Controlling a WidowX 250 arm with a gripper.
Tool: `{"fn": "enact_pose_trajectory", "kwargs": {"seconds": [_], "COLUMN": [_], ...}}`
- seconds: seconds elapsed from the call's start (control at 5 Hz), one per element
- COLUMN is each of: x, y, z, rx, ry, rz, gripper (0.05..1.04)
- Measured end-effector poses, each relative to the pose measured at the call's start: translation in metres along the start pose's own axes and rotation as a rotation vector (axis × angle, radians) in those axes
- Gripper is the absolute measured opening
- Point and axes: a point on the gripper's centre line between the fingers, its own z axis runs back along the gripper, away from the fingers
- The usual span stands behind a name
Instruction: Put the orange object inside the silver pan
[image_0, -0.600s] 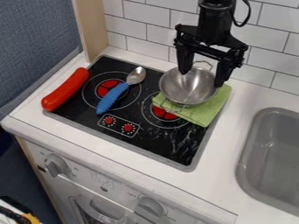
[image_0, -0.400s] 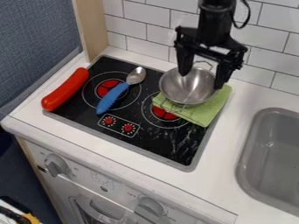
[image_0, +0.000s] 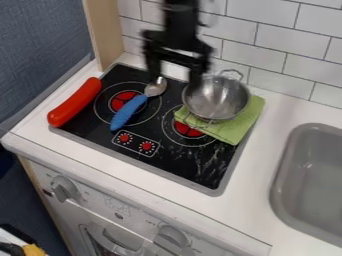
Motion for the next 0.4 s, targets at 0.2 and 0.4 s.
{"fn": "enact_pose_trajectory", "kwargs": {"seconds": [0.2,0.4], "x": [-0.016,-0.029], "y": [0.04,0.09], "z": [0.0,-0.003], "rx": [0.016,0.05], "ry": [-0.028,-0.06], "rz": [-0.034,-0.007], "gripper": [1.005,1.005]}}
